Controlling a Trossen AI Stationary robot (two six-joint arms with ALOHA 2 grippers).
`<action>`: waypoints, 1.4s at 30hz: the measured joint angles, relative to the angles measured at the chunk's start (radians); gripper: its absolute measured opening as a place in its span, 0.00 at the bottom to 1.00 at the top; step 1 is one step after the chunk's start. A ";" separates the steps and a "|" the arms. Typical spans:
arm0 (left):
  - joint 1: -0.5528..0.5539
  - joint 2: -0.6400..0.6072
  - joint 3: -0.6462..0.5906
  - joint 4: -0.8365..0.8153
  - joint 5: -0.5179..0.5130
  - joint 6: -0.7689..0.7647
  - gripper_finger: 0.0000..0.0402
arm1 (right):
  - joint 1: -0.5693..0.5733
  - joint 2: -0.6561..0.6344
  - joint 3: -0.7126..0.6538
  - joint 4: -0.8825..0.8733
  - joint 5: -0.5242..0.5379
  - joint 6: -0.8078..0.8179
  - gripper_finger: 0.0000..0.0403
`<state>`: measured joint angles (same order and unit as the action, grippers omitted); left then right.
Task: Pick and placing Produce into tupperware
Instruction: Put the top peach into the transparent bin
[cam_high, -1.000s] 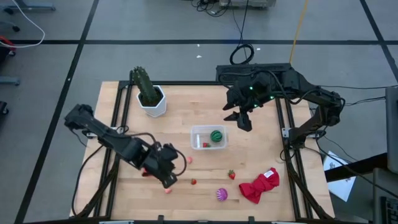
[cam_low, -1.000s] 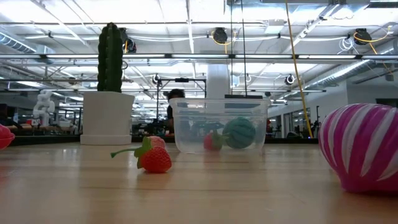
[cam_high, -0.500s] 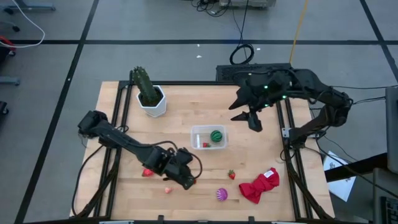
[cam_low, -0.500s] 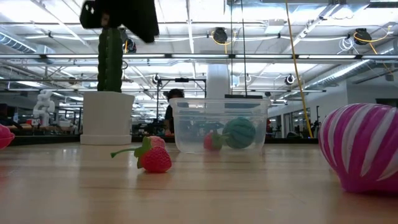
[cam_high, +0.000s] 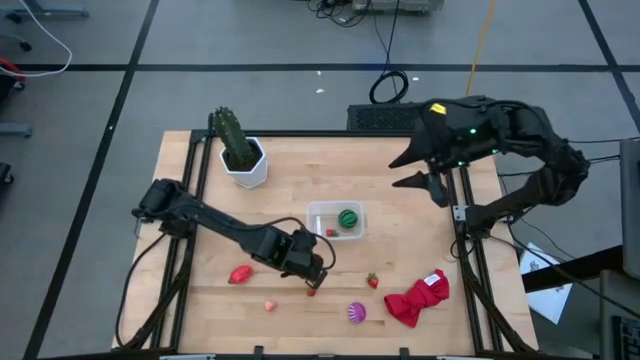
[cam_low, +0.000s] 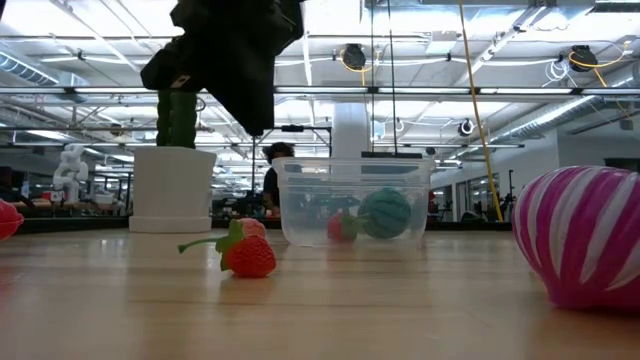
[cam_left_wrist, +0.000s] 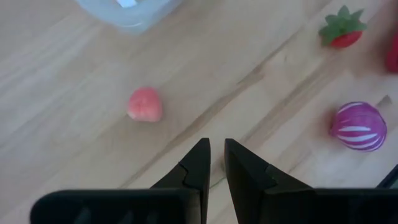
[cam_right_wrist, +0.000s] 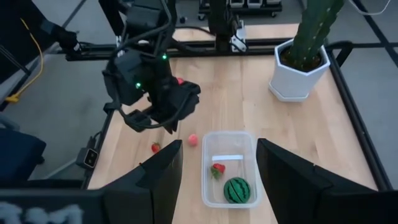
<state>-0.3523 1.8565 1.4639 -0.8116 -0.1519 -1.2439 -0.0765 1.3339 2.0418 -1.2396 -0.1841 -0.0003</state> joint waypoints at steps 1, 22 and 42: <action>0.004 0.001 0.000 0.000 0.002 -0.001 0.13 | 0.000 -0.005 0.000 0.000 0.000 0.004 0.49; 0.012 0.007 0.000 -0.133 0.025 -0.111 0.13 | 0.000 -0.017 0.000 -0.007 0.000 0.004 0.49; 0.012 0.007 0.000 -0.175 0.051 -0.166 0.36 | 0.000 -0.017 0.000 -0.007 0.000 -0.015 0.49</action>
<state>-0.3405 1.8637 1.4639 -0.9863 -0.1005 -1.4095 -0.0767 1.3173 2.0418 -1.2469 -0.1841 -0.0154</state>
